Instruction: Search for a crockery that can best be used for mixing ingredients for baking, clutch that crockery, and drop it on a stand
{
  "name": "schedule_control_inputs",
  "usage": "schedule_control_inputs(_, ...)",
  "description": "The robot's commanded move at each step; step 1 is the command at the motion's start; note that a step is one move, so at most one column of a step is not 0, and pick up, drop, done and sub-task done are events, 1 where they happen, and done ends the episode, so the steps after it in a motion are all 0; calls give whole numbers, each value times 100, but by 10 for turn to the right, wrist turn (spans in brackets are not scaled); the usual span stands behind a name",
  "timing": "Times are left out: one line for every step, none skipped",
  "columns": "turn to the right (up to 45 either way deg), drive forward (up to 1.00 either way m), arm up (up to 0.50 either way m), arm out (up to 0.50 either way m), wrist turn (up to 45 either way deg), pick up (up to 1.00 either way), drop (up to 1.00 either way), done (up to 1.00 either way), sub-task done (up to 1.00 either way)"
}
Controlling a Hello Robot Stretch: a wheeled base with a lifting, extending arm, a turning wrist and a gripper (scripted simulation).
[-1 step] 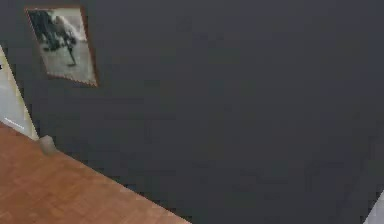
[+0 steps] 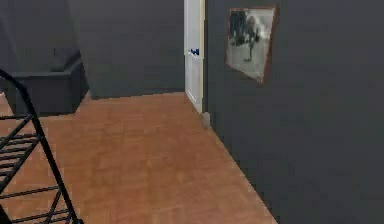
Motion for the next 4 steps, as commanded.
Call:
schedule_control_inputs(-450,0,0,0,0,0,0,0,0)
schedule_control_inputs(-450,0,0,0,0,0,0,0,0)
schedule_control_inputs(-120,0,0,0,0,0,0,0,0)
schedule_control_inputs(0,100,0,0,0,0,0,0,0)
